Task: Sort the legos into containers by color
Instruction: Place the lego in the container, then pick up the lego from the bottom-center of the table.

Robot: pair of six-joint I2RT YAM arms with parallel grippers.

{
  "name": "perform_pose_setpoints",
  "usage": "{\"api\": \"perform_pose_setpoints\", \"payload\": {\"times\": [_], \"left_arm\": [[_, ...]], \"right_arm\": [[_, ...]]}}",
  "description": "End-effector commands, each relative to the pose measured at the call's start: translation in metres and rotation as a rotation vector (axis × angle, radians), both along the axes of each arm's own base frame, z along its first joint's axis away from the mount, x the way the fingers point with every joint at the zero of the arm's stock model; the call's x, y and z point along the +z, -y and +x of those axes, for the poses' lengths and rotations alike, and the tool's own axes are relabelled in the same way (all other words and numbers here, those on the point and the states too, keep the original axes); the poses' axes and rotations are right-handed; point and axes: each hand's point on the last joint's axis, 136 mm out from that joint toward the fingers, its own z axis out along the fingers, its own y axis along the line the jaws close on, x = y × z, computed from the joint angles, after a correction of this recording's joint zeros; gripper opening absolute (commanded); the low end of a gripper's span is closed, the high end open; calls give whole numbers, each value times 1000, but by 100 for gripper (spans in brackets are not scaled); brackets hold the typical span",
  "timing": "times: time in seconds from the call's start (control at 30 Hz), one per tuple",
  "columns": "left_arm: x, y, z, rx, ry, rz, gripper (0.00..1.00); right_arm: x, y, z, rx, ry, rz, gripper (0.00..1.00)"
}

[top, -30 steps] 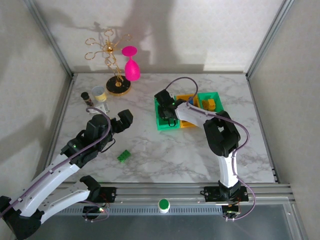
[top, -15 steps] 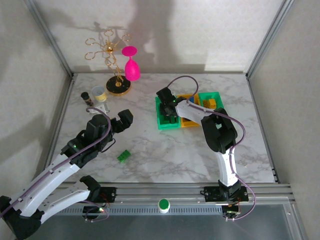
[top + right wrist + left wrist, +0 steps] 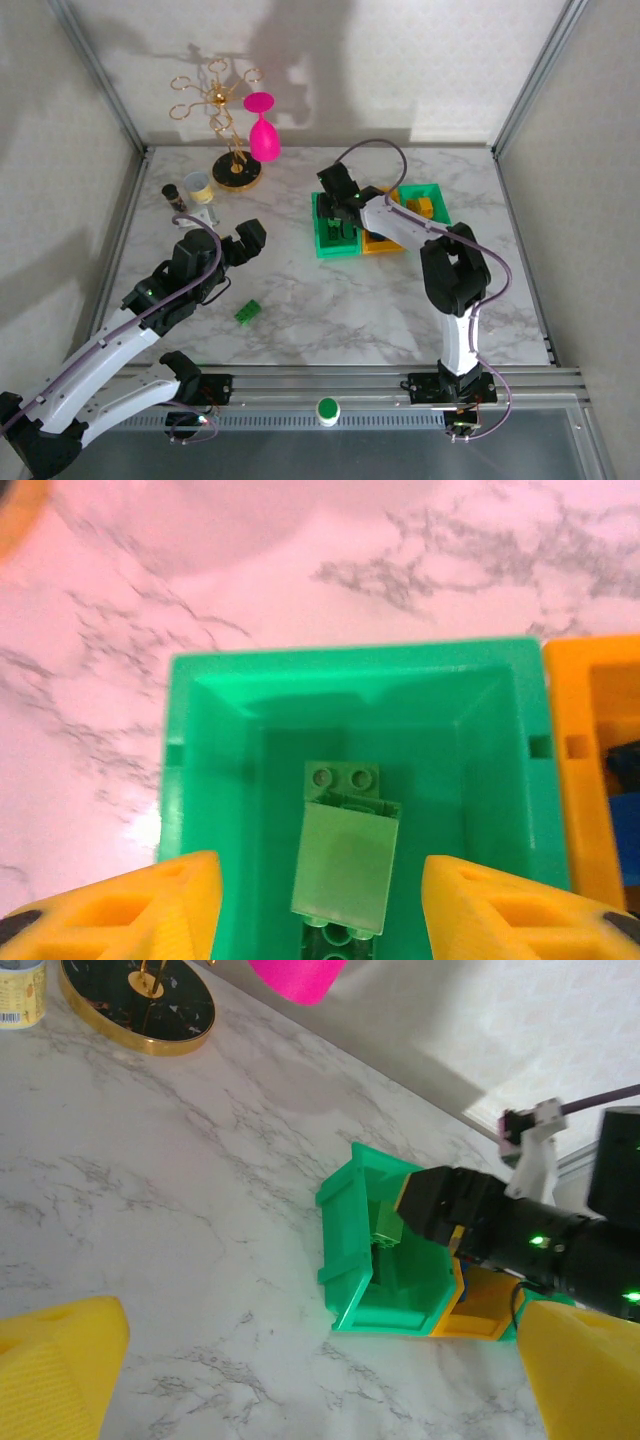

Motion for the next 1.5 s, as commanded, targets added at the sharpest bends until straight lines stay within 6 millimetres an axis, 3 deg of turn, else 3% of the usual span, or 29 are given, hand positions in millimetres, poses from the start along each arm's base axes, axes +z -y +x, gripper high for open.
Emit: {"api": "perform_pose_setpoints", "payload": {"times": [0.0,0.1,0.27,0.7,0.9,1.17,1.47], "left_arm": [[8,-3,-1,2,21,1,100],[8,-7,-4,12,18,7,99],[9,-19,-11,44,18,20,99],[0,-46,-36,101,-26,48,100],[-3,-56,-43,125,-33,52,100],[1,-63,-49,146,-25,42,100],[7,-70,-54,169,-16,39,100]], "right_arm": [[32,-8,-4,33,55,30,56],[45,-17,-15,70,71,37,58],[46,-43,-60,150,47,46,60],[-9,-105,-201,317,-151,124,65],[-32,-125,-251,376,-226,162,68],[-48,-158,-276,461,-265,177,70],[-72,-186,-286,533,-303,153,71]]}}
